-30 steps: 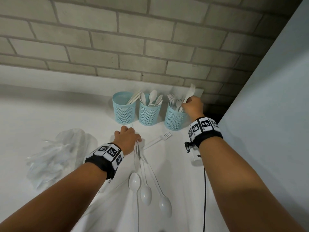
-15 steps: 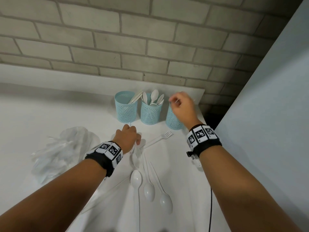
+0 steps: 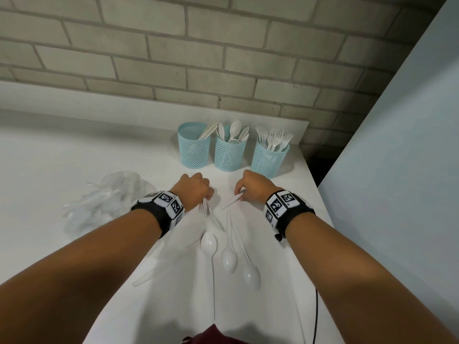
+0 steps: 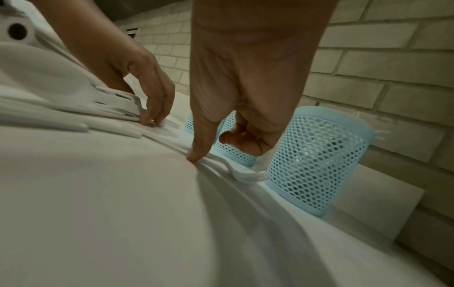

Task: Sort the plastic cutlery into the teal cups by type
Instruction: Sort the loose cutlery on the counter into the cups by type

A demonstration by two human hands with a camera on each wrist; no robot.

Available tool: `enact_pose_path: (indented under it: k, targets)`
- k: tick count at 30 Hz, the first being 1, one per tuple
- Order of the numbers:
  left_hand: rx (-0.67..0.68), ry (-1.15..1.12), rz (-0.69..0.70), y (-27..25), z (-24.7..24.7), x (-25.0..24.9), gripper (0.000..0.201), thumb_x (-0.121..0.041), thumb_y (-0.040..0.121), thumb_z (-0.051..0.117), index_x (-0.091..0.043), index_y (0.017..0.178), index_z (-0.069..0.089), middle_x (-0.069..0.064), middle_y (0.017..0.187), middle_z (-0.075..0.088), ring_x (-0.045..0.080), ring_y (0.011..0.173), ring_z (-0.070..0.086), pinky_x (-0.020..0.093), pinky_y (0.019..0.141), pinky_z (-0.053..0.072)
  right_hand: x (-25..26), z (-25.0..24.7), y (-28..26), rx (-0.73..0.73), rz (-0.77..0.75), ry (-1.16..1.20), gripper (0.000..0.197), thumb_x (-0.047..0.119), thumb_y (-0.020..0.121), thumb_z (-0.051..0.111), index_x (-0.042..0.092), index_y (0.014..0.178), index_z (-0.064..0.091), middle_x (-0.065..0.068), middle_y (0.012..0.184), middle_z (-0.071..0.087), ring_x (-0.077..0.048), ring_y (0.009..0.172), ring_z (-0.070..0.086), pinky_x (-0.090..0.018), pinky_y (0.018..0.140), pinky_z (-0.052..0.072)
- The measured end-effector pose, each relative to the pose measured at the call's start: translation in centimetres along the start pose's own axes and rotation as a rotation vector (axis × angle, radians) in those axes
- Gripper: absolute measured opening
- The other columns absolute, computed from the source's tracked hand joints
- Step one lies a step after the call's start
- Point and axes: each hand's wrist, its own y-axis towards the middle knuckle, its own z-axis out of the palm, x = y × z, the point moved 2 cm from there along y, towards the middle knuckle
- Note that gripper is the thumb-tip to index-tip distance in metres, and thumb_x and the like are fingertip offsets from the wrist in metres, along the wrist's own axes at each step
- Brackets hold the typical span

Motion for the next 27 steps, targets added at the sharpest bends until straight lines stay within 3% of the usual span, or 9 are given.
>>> enact_pose_path:
  k: [3,7,13,18,21,23,26,27]
  targets:
    - [0.037,0.087,0.028,0.0,-0.1,0.0,0.021,-0.013,0.094,0.045,-0.021,0.112,0.054,0.0,0.115,0.054,0.022,0.112,0.042,0.034,0.08,0.036,0.2,0.0,-0.5,0.004,-0.013,-0.035,0.021,0.014,0.083,0.068,0.018,0.104,0.069,-0.003,0.109,0.061,-0.022,0.104,0.058,-0.027,0.081,0.041]
    - [0.074,0.138,0.024,0.0,0.0,0.2,0.021,-0.009,0.093,0.046,-0.02,0.109,0.05,0.0,0.112,0.054,0.021,0.11,0.042,0.035,0.081,0.038,0.3,-0.2,-1.5,0.032,0.005,-0.053,0.023,0.011,0.083,0.066,0.017,0.105,0.068,-0.002,0.113,0.064,-0.02,0.105,0.059,-0.026,0.08,0.043]
    - [0.104,0.027,0.013,-0.6,-0.1,0.3,0.024,-0.006,0.095,0.038,-0.015,0.115,0.047,0.003,0.114,0.056,0.023,0.11,0.046,0.035,0.082,0.036,0.4,-0.4,-2.8,0.072,0.106,0.022,0.03,0.0,0.075,0.061,0.016,0.1,0.069,-0.004,0.098,0.067,-0.02,0.089,0.062,-0.026,0.065,0.043]
    - [0.025,-0.326,-0.195,-1.0,-0.9,0.9,0.017,-0.016,0.096,0.04,-0.014,0.112,0.046,0.002,0.1,0.059,0.026,0.102,0.054,0.037,0.09,0.033,-0.2,0.0,-2.9,0.056,0.239,0.433,0.018,-0.001,0.085,0.045,0.012,0.094,0.054,-0.011,0.067,0.061,-0.024,0.048,0.058,-0.029,0.054,0.05]
    - [0.004,-0.503,-0.293,-1.3,-1.7,0.7,0.023,-0.03,0.089,0.03,-0.016,0.105,0.037,-0.001,0.089,0.051,0.021,0.085,0.05,0.029,0.083,0.025,-0.1,-0.1,-3.0,0.011,0.258,0.605,0.021,-0.007,0.084,0.043,0.011,0.088,0.051,-0.016,0.072,0.06,-0.027,0.053,0.058,-0.03,0.056,0.05]
    - [-0.012,-0.709,-0.321,-1.1,-1.9,0.6,0.022,-0.031,0.09,0.031,-0.015,0.103,0.034,0.0,0.083,0.048,0.016,0.076,0.05,0.023,0.072,0.031,0.0,-0.1,-3.0,-0.014,0.278,0.687,0.024,-0.011,0.083,0.041,0.009,0.086,0.053,-0.014,0.07,0.059,-0.025,0.056,0.059,-0.026,0.052,0.049]
    - [-0.091,-1.203,-0.342,-1.0,-2.2,0.3,0.003,-0.011,0.098,0.036,-0.011,0.096,0.038,0.003,0.082,0.043,0.013,0.069,0.049,0.02,0.057,0.043,0.2,0.0,-3.0,-0.027,0.339,0.862,0.024,-0.009,0.086,0.04,0.007,0.077,0.055,-0.011,0.075,0.057,-0.023,0.06,0.061,-0.025,0.05,0.05]
    - [-0.109,-1.301,-0.35,-1.1,-2.4,0.1,0.009,-0.007,0.098,0.035,-0.012,0.092,0.04,0.002,0.081,0.042,0.011,0.067,0.047,0.016,0.055,0.044,0.3,0.1,-3.1,-0.036,0.359,0.937,0.021,-0.006,0.088,0.043,0.006,0.076,0.056,-0.012,0.074,0.056,-0.022,0.057,0.059,-0.023,0.048,0.049]
